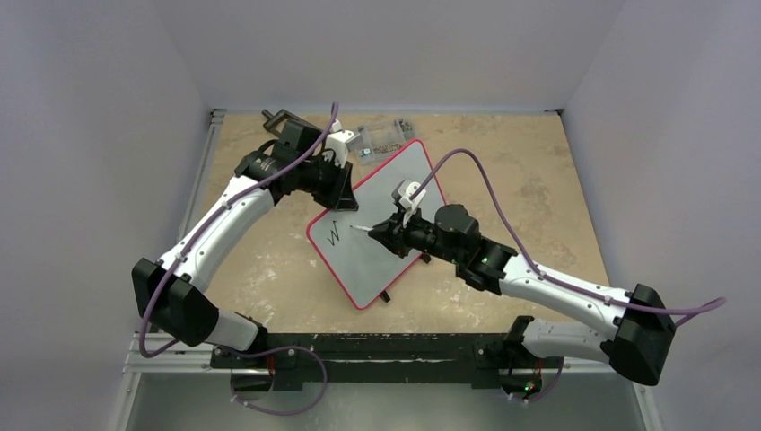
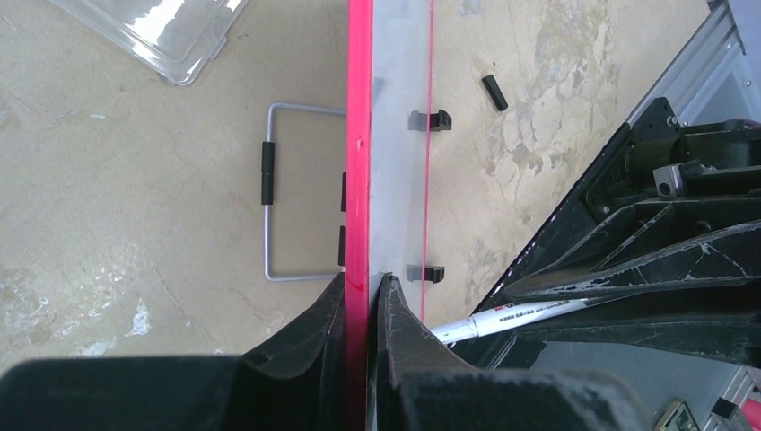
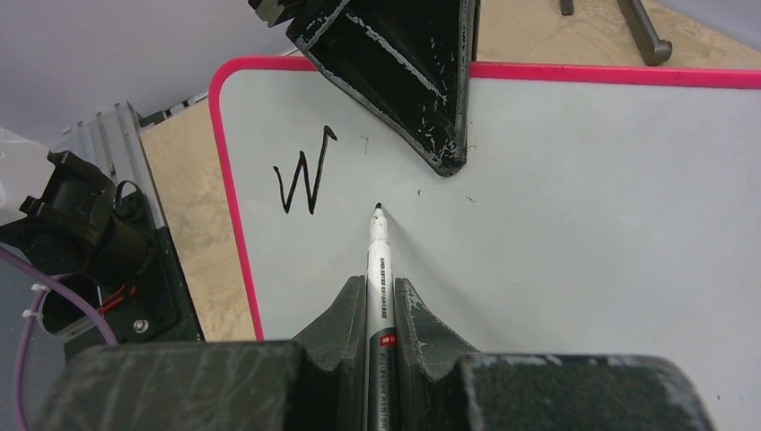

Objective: Write a sentence on the whiteboard

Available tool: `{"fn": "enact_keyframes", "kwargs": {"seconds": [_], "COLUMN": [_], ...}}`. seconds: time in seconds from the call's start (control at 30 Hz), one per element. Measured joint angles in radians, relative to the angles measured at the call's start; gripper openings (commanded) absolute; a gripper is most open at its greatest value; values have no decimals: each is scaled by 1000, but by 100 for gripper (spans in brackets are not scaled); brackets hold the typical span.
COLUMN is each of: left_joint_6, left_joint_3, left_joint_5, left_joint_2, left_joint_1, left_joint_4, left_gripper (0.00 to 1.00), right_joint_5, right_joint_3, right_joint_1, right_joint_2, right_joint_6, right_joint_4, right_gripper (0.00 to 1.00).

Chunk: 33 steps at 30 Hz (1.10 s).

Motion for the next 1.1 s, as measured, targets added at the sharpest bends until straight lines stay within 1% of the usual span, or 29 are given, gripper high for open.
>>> {"fn": "enact_keyframes", "kwargs": {"seconds": [0.5,0.8,1.1], "left_joint_6": [-7,-7,-7], "left_joint_3": [-6,-10,-10], "left_joint_5": [-6,-11,-13], "left_joint_2": [-8,-10,-11], "left_joint_1": [-1,0,0], "left_joint_4": [3,4,5], "left_gripper": [0,0,0], "right_joint_5": [-34,-36,-72], "right_joint_3": [20,43,53], "right_joint_1": [0,0,0], "right_joint_2": [18,58,73], "right_joint_6": [1,3,3], "right_joint_4": [41,51,61], "right_gripper": [0,0,0]}}
